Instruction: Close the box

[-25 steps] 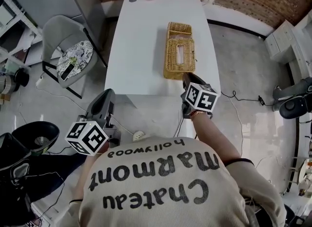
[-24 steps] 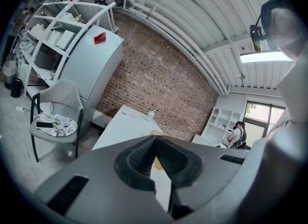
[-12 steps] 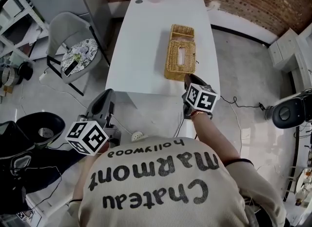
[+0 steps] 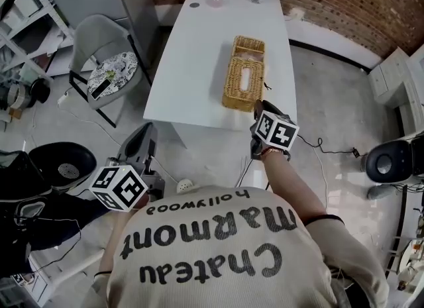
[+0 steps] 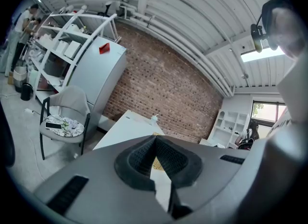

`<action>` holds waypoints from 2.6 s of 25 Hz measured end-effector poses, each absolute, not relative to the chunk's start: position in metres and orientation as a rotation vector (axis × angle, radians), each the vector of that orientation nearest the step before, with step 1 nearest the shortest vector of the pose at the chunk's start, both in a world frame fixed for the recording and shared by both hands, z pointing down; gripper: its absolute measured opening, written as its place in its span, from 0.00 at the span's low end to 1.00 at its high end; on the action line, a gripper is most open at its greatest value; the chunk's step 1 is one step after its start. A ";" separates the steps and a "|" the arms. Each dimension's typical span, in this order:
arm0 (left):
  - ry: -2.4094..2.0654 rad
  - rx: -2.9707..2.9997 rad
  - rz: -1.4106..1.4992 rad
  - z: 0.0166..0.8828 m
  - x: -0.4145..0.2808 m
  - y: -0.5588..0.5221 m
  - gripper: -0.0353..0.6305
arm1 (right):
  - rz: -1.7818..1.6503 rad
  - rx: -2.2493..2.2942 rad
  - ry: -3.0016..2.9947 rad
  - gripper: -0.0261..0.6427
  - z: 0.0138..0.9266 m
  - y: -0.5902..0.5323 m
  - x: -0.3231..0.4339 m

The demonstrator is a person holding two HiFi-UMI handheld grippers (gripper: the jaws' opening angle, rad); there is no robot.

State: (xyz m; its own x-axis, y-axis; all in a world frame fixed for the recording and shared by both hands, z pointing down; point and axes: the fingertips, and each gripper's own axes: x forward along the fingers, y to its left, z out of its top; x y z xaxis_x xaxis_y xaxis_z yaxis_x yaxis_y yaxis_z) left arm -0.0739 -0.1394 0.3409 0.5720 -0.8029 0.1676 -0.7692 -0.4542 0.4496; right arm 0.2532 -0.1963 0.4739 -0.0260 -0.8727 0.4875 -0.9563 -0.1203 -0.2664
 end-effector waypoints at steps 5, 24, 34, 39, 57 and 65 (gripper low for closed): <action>-1.274 2.316 -0.099 0.340 -0.067 -0.129 0.06 | 0.865 2.069 -1.995 0.15 0.473 -0.187 0.257; -1.291 2.260 -0.085 0.362 -0.023 -0.075 0.06 | 0.935 1.876 -2.194 0.09 0.457 -0.135 0.239; -1.309 2.254 -0.069 0.366 -0.013 -0.052 0.06 | 0.906 1.722 -2.463 0.04 0.398 -0.119 0.200; -1.330 2.253 -0.082 0.362 -0.017 -0.045 0.06 | 0.837 1.676 -2.558 0.04 0.371 -0.112 0.185; -1.324 2.235 -0.098 0.373 -0.022 -0.046 0.06 | 0.690 1.646 -2.572 0.04 0.364 -0.108 0.177; -1.298 2.243 -0.098 0.376 -0.018 -0.052 0.06 | 0.684 1.664 -2.567 0.04 0.366 -0.109 0.179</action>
State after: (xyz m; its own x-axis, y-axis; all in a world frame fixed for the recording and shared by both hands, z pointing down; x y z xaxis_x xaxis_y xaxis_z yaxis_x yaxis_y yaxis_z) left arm -0.0181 -0.0518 0.3758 0.5334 -0.8218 0.2004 -0.7826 -0.3895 0.4857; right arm 0.1792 -0.1091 0.3657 -0.4363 -0.8678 0.2377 -0.8710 0.3411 -0.3536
